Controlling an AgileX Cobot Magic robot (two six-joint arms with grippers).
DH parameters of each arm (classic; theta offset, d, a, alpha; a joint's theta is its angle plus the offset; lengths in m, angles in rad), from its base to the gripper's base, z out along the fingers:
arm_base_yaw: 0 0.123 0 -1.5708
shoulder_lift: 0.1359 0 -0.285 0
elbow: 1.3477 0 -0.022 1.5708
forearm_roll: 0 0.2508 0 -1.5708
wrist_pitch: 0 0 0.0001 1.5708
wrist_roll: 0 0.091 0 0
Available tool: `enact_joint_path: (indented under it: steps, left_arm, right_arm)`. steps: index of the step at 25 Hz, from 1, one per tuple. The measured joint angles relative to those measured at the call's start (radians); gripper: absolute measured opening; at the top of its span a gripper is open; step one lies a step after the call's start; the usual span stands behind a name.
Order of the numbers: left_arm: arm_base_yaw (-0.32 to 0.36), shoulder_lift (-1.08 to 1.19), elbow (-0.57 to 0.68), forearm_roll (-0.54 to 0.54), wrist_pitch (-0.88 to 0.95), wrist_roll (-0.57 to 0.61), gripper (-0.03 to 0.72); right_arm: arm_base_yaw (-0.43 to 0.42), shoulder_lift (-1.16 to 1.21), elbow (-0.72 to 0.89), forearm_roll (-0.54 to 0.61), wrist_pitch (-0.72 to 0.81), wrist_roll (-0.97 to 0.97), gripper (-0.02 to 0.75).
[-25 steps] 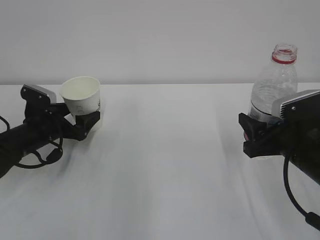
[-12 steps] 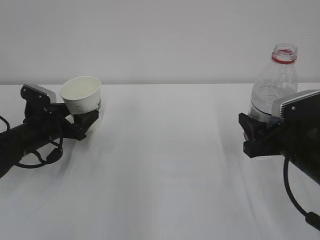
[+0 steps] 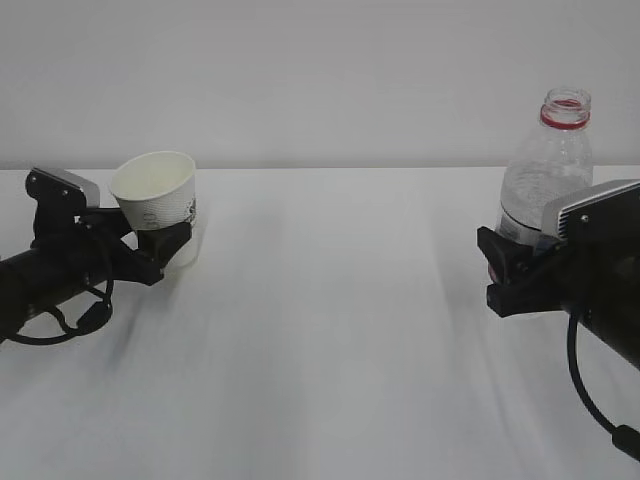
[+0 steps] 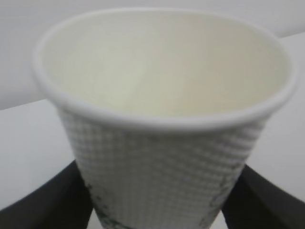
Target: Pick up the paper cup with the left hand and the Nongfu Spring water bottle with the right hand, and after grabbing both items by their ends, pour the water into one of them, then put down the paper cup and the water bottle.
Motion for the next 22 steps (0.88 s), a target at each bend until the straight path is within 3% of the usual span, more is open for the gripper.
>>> enact_joint_path:
  steps: [22]
  left_arm:
    - [0.000, -0.350, 0.312, 0.030, 0.000, -0.008, 0.549]
  right_arm:
    - [0.000, -0.008, 0.018, 0.000, 0.000, -0.001, 0.503]
